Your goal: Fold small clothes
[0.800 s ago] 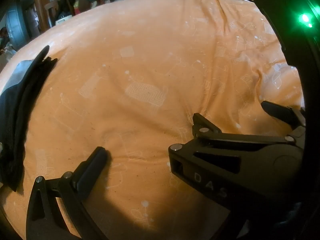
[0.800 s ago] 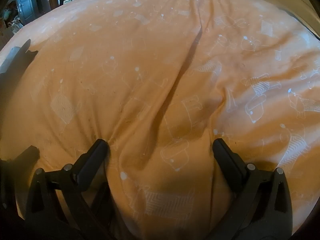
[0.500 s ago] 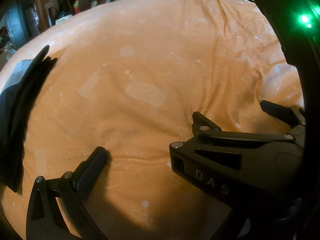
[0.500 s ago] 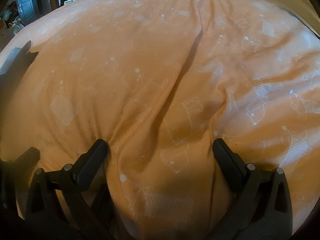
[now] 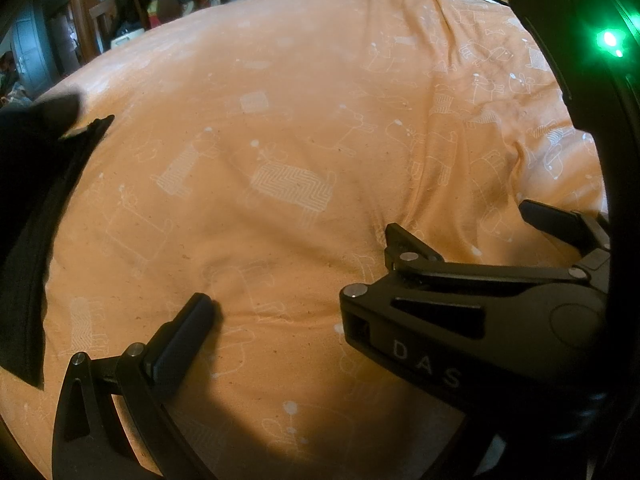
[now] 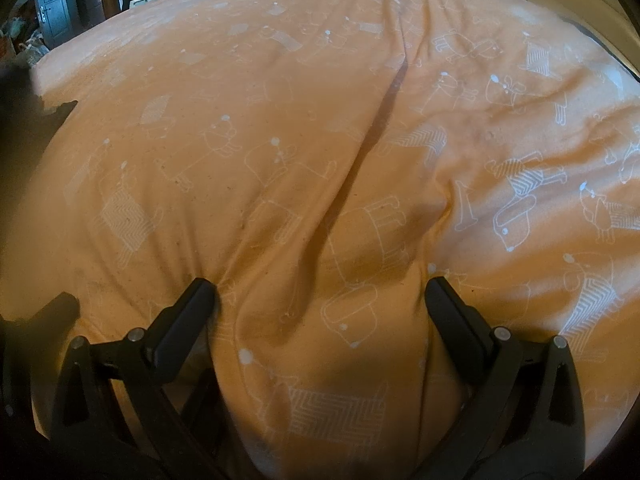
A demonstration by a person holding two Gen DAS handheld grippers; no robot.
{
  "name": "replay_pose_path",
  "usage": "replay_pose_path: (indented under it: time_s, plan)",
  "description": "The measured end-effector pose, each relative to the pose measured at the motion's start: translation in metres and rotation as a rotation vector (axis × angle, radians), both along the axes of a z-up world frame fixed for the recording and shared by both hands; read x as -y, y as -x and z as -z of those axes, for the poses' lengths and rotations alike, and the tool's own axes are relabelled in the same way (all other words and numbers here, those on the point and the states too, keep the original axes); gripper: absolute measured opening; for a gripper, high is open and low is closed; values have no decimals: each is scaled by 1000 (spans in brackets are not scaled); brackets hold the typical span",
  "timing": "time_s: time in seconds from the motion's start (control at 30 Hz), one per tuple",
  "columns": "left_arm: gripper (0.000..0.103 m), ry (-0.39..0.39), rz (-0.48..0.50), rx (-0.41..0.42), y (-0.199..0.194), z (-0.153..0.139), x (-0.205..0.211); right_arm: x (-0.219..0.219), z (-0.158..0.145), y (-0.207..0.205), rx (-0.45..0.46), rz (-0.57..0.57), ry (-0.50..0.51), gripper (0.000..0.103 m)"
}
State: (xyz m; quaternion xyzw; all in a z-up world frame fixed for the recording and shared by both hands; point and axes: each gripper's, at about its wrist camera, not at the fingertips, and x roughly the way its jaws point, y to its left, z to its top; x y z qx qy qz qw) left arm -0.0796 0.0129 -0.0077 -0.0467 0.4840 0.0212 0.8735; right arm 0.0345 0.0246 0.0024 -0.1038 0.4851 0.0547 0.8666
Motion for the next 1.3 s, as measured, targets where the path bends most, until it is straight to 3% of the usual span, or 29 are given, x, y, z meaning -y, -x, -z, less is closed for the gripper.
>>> replay_pose_path:
  time_s: [1.3]
  plan:
    - [103,-2,1,-11,-1,-6,1,14,1,3,-1,-8,13,103]
